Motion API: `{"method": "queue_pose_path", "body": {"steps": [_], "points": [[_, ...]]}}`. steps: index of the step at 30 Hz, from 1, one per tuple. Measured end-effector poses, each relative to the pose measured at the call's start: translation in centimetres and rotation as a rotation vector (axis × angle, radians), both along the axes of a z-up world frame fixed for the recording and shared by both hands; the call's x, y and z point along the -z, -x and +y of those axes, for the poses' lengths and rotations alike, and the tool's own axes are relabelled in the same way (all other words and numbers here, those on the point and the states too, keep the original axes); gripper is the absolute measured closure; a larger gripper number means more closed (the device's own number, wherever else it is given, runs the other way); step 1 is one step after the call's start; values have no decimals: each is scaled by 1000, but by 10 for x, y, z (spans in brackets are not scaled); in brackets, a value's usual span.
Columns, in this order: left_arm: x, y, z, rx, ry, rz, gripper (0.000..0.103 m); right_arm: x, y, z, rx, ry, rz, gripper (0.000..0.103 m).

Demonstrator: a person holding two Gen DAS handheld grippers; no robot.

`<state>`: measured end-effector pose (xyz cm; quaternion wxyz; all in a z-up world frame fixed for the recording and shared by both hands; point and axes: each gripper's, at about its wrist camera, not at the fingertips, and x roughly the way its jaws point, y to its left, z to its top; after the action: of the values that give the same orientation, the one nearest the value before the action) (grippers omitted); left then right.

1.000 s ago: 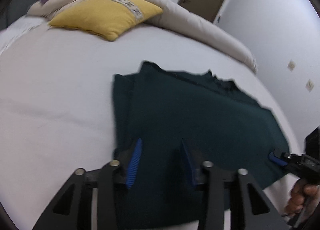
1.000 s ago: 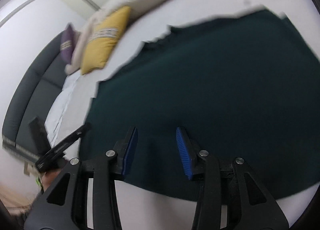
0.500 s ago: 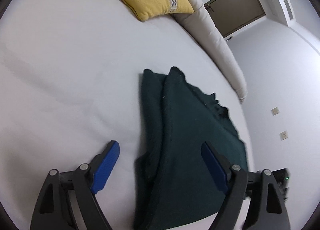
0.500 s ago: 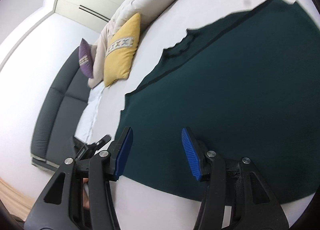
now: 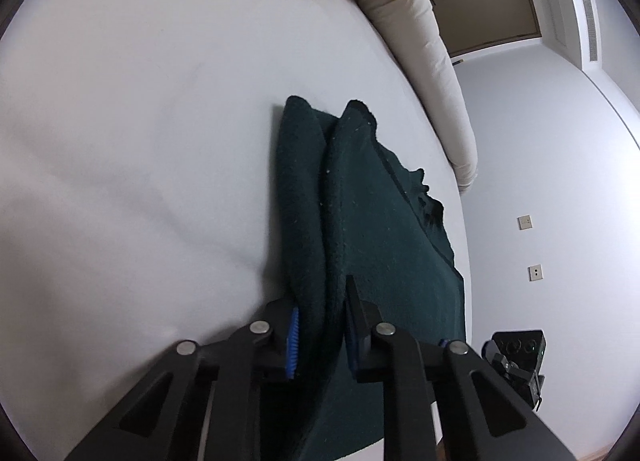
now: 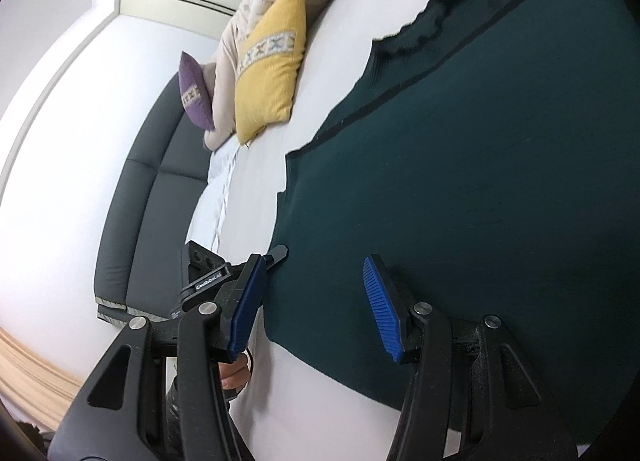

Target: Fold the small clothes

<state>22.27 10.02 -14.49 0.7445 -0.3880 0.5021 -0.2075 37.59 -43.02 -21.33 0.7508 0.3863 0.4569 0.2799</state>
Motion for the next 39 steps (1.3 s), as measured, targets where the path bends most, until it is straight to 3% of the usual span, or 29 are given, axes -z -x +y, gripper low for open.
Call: {"method": "queue_pose_path", "body": {"steps": [8, 16, 23, 27, 30, 31, 33, 35, 39], "points": [[-11, 2, -3, 8, -71, -36, 88, 23, -23, 21, -26, 57, 67, 55], [-67, 7, -50, 65, -185, -131, 90, 14, -17, -11, 36, -7, 23, 53], [-103, 9, -157, 158, -211, -212, 90, 4, -16, -86, 138, -41, 34, 53], [-88, 10, -235, 221, -287, -247, 90, 6, -21, -125, 184, -80, 49, 53], [-58, 9, -268, 258, -309, -186, 88, 18, -22, -151, 221, -105, 82, 54], [-58, 14, -271, 258, -315, -210, 86, 19, -23, -154, 226, -113, 86, 55], [-66, 24, -270, 273, -308, -247, 68, 23, -24, -160, 217, -127, 85, 55], [-77, 32, -264, 272, -254, -261, 49, 25, -25, -159, 213, -120, 88, 55], [-110, 62, -239, 295, -129, -347, 47, 20, -29, -147, 198, -88, 109, 55]]}}
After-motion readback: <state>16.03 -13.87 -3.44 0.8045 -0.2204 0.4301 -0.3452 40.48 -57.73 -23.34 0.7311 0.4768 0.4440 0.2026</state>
